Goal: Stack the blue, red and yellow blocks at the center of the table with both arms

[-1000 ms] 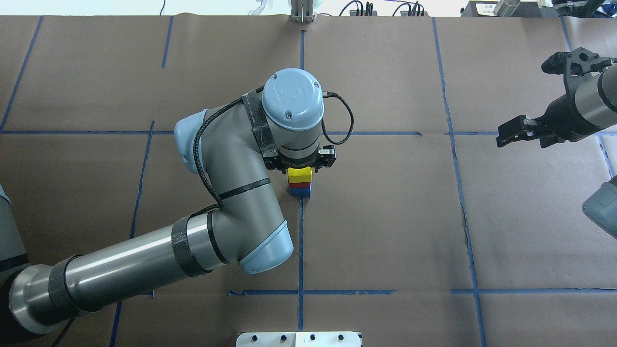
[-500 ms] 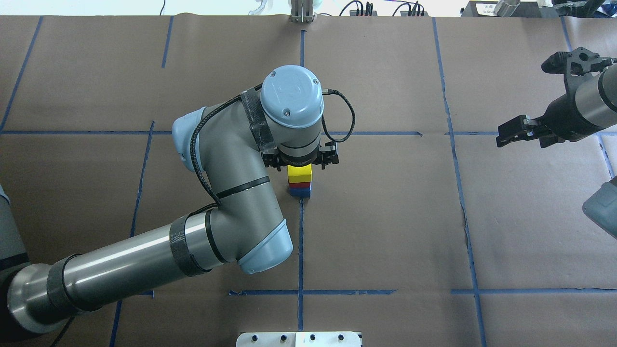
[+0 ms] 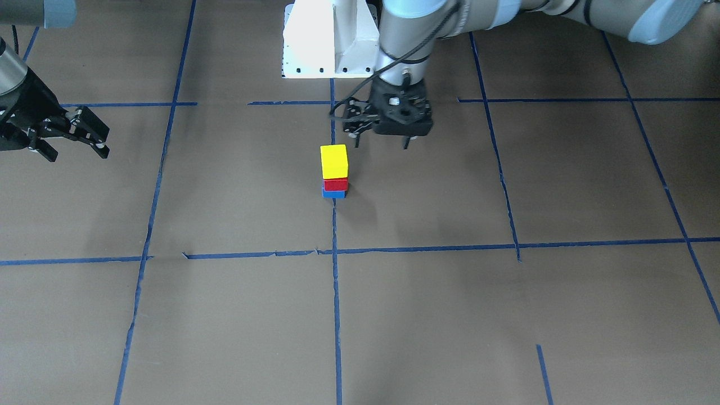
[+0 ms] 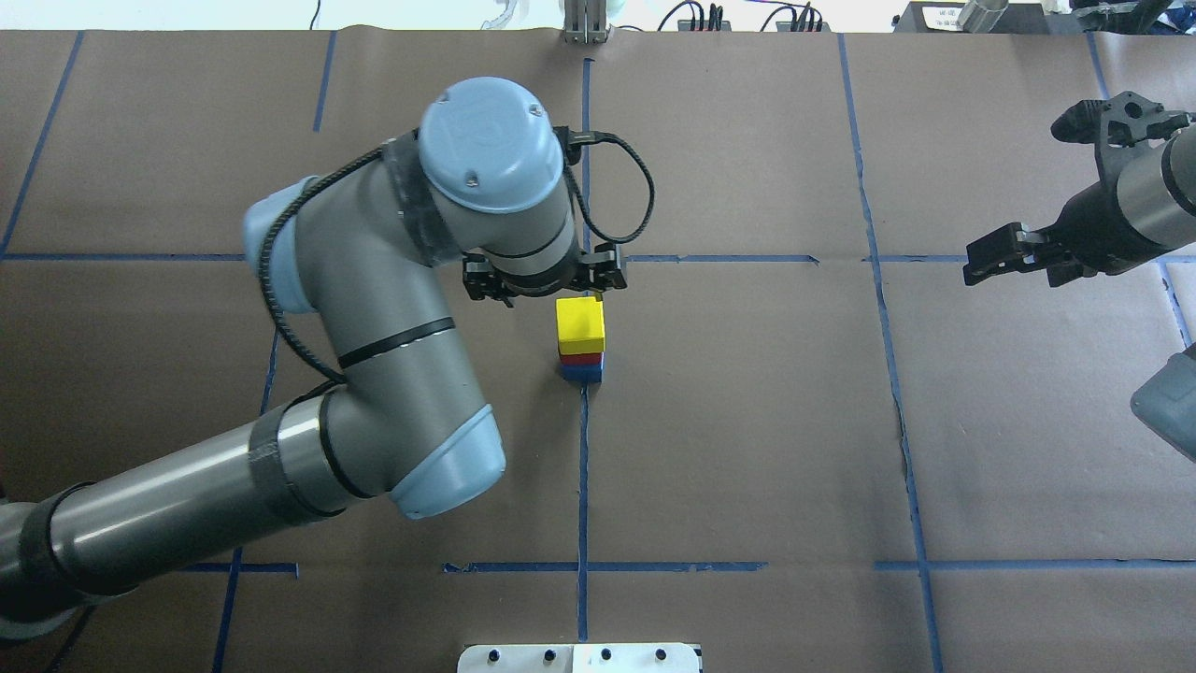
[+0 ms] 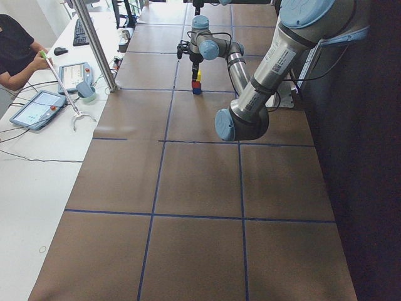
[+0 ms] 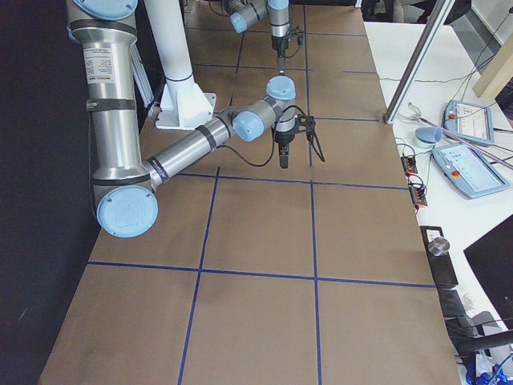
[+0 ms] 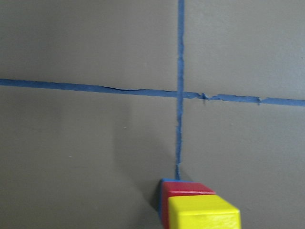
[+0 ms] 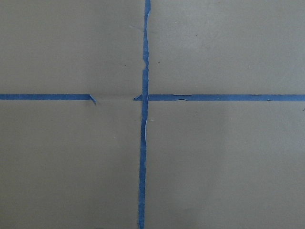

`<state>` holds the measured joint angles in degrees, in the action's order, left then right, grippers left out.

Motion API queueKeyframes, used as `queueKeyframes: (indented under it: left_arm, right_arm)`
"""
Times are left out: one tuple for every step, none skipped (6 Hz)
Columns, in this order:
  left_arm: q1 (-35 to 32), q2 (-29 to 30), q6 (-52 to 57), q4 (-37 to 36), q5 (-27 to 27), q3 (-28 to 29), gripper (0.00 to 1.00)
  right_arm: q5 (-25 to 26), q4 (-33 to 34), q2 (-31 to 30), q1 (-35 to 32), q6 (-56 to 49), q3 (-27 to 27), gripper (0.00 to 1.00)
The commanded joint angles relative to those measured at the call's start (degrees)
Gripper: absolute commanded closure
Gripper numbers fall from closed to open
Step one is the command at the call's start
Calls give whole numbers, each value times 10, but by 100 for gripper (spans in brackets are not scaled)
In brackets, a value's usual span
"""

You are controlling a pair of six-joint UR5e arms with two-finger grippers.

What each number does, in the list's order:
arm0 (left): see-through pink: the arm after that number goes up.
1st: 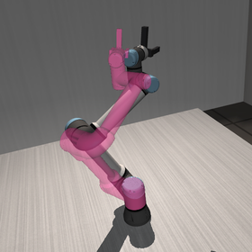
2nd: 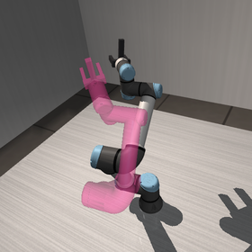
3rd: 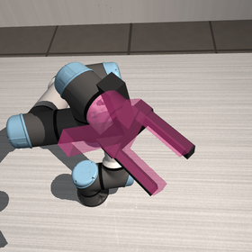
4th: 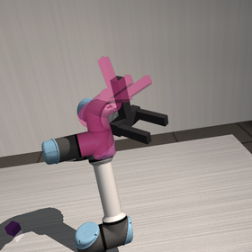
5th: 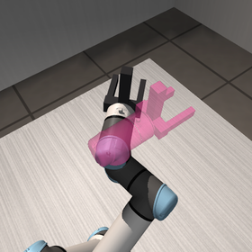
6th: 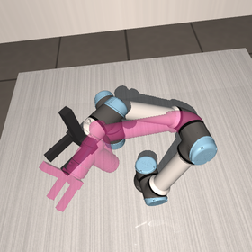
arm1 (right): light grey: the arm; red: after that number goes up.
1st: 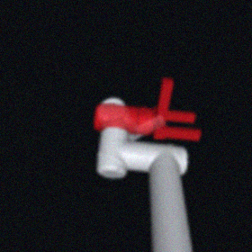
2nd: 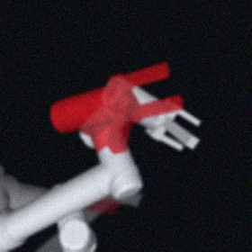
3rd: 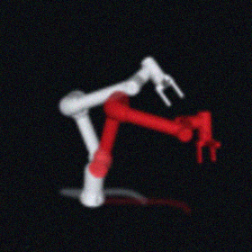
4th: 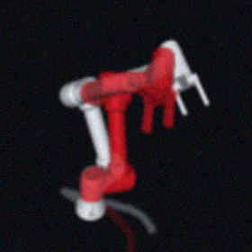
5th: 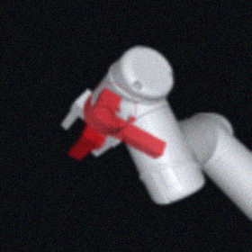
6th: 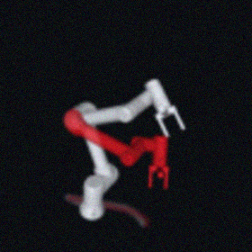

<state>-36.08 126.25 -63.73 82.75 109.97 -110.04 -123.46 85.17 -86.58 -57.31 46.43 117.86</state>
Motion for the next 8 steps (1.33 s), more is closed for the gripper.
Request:
queueKeyframes:
  left_arm:
    - [-39,-144,122,5,22,-96,0]
    - [-89,-220,206,27,71,-105,0]
    - [-148,-301,274,70,119,-104,0]
    - [-219,-367,363,97,173,-98,0]
    - [-289,-407,468,98,213,-77,0]
    - [-372,-425,558,95,259,-24,0]
    - [-433,-430,610,88,286,33,0]
    - [-479,-430,646,88,285,75,0]
  right_arm:
    - [-28,1,-37,-44,-81,-3,0]
    - [-80,2,-77,-107,-177,-17,0]
    - [-96,2,-124,-154,-283,-32,0]
    - [-106,9,-160,-215,-364,-39,0]
    - [-110,10,-182,-262,-453,-60,0]
    - [-110,10,-191,-294,-503,-88,0]
    - [-110,10,-198,-307,-520,-93,0]
    - [-111,10,-199,-308,-521,-93,0]
